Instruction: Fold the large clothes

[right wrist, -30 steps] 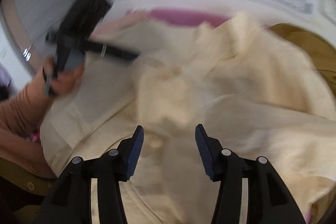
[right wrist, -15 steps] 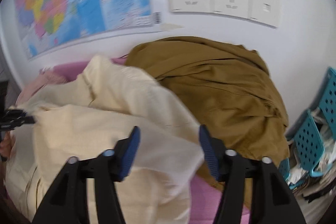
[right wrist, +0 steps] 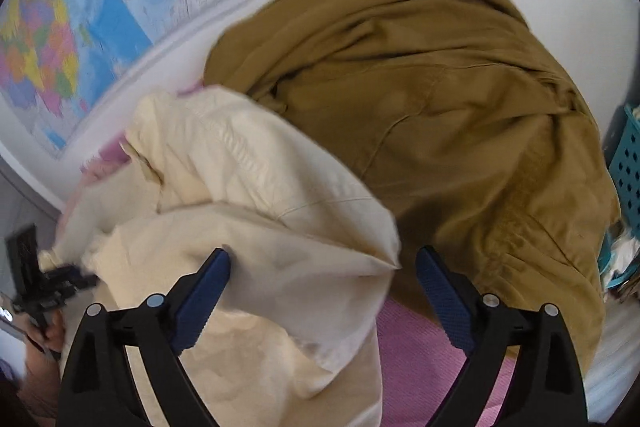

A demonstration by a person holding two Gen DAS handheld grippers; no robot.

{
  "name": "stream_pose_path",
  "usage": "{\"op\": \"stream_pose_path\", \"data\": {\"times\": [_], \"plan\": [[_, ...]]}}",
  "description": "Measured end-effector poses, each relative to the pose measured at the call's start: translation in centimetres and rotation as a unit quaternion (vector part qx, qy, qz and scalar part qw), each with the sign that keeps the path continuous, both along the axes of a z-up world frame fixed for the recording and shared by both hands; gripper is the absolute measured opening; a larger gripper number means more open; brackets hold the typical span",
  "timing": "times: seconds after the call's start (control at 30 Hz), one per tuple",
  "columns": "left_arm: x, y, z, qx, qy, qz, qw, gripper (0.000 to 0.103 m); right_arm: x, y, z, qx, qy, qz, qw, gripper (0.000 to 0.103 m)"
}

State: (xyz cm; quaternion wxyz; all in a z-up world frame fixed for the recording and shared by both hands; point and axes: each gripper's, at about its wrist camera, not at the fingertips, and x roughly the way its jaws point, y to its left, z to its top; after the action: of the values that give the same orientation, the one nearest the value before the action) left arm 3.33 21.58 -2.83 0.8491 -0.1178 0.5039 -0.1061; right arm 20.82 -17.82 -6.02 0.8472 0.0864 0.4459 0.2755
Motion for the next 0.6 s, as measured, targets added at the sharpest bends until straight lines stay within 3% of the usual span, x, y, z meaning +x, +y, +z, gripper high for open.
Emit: {"op": "stream_pose_path", "data": {"times": [0.07, 0.1, 0.13, 0.2, 0.23, 0.37, 0.47, 0.53, 0.6], "plan": [[0.0, -0.2, 0.0, 0.001, 0.0, -0.001, 1.0, 0.037, -0.3, 0.2, -0.2, 0.014, 0.006, 0.023, 1.0, 0.091], [0.1, -0.2, 0.0, 0.0, 0.0, -0.001, 1.0, 0.037, -0.4, 0.8, -0.3, 0.003, 0.006, 0.03, 1.0, 0.075], [0.2, -0.3, 0.0, 0.0, -0.001, -0.001, 1.0, 0.037, -0.5, 1.5, -0.4, -0.013, 0.003, 0.04, 0.999, 0.047], [0.4, -0.3, 0.2, -0.002, -0.007, 0.0, 1.0, 0.034, -0.4, 2.7, 0.4, -0.037, -0.01, 0.047, 0.998, 0.019], [0.4, -0.4, 0.4, -0.001, -0.011, -0.001, 0.9999, 0.034, -0.4, 2.9, 1.4, -0.042, -0.029, 0.044, 0.998, 0.013], [1.0, -2.0, 1.4, 0.002, -0.034, -0.011, 0.9994, 0.033, 0.2, 2.1, 5.1, -0.029, -0.084, 0.012, 0.996, 0.01], [1.9, -3.4, 0.6, 0.037, -0.021, -0.018, 0.9989, 0.04, 1.2, 2.6, 4.1, -0.067, -0.077, -0.003, 0.995, 0.011], [2.2, -3.5, -0.4, 0.045, -0.002, -0.011, 0.9989, 0.043, 2.0, 2.9, 2.3, -0.091, -0.052, -0.013, 0.994, 0.025], [2.0, -2.8, -0.5, 0.022, 0.002, -0.005, 0.9997, 0.048, 1.7, 2.5, 2.2, -0.09, -0.043, -0.035, 0.994, 0.039]]}}
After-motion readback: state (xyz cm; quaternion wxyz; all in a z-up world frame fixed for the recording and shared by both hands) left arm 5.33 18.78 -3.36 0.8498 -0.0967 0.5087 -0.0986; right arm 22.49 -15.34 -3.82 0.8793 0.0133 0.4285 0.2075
